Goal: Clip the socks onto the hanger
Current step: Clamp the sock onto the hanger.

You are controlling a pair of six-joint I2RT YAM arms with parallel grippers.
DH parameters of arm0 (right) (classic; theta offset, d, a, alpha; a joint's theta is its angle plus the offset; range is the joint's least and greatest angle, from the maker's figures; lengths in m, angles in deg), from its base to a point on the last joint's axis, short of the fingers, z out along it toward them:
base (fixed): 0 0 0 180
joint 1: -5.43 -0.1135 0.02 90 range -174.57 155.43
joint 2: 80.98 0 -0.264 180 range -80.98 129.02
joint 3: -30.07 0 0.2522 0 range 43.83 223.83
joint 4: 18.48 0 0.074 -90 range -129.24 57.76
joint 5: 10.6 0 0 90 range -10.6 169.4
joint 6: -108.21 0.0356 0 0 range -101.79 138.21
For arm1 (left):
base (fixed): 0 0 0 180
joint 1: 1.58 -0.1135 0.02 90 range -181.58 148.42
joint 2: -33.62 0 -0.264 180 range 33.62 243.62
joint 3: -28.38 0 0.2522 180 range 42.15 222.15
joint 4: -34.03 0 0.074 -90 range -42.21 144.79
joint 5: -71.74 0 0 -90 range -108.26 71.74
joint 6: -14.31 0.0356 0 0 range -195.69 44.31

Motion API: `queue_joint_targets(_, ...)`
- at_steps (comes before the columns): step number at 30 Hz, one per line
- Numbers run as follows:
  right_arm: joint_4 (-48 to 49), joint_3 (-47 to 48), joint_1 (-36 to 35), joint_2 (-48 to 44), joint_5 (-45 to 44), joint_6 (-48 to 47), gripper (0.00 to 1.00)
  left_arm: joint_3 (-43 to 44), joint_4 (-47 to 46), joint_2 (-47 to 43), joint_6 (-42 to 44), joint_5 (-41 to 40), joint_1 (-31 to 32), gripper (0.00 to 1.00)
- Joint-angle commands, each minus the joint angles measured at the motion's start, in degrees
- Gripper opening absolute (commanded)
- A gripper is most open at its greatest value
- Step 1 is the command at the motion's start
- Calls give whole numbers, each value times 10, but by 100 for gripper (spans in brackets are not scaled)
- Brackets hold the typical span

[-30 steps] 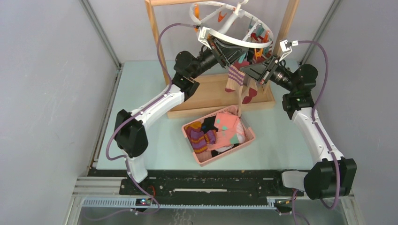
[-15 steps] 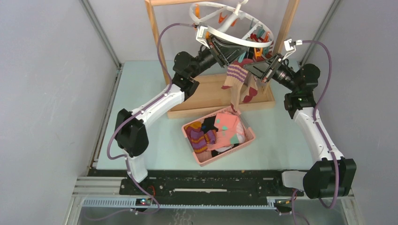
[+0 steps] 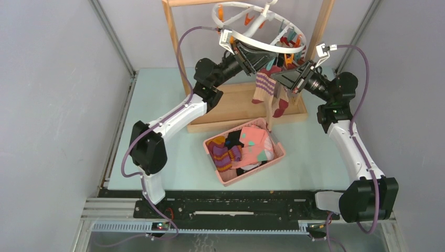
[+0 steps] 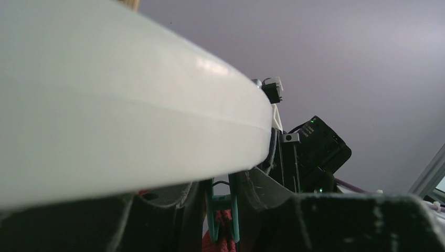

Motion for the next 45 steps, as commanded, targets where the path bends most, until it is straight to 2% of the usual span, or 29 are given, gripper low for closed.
queue_joint_targets(1,25,27,-11,-2,19,5,0,3,-27,-4,1,0,-4,14)
queue_joint_targets(8,-3,27,-3,-11,-1,-13,0,2,-35,-6,-6,6,-5,14)
queue_joint_targets(14,33,27,12,-5,-9,18,0,0,-47,-3,-16,10,-5,14)
queue_joint_targets(22,66,27,-3,7,3,38,0,5,-49,0,-19,9,-6,14)
queue_joint_targets(33,23,27,-20,-7,9,-3,0,5,-51,0,-18,0,-8,14)
queue_joint_targets(45,67,27,-3,3,-3,29,0,-3,-64,-2,-28,8,-9,14)
